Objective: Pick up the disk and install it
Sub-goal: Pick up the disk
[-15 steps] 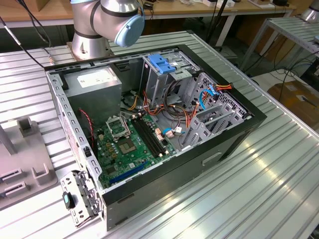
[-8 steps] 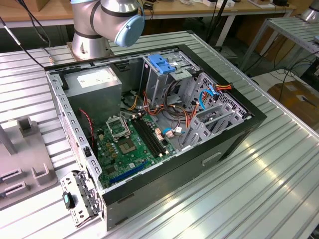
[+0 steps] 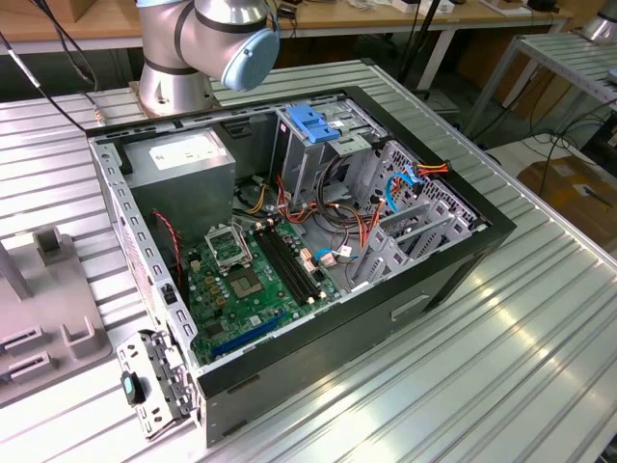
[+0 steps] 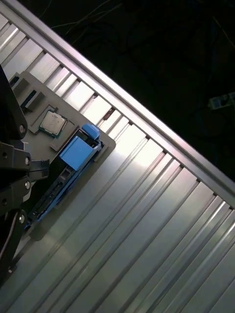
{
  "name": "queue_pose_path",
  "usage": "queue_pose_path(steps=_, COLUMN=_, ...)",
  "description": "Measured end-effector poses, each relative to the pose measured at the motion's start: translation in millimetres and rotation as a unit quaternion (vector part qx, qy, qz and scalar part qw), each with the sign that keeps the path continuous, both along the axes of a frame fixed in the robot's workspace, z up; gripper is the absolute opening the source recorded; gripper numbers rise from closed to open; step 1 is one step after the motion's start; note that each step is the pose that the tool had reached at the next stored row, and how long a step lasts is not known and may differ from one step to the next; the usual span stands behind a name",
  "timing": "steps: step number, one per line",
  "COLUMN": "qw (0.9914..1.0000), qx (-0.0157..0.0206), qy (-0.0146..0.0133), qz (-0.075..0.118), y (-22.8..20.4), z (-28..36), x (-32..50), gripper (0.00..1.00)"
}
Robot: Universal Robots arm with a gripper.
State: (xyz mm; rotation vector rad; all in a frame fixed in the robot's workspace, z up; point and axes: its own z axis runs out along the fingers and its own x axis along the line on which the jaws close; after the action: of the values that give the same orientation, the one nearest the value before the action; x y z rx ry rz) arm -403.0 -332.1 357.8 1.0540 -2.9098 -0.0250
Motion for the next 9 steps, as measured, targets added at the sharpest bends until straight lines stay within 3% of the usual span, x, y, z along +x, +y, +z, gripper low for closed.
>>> queue_pose_path(steps=9, qw=0.99980, qx=0.0000, qy=0.0000, qz=0.020, y=0.0, z=0.0, x=0.0, gripper=0.11)
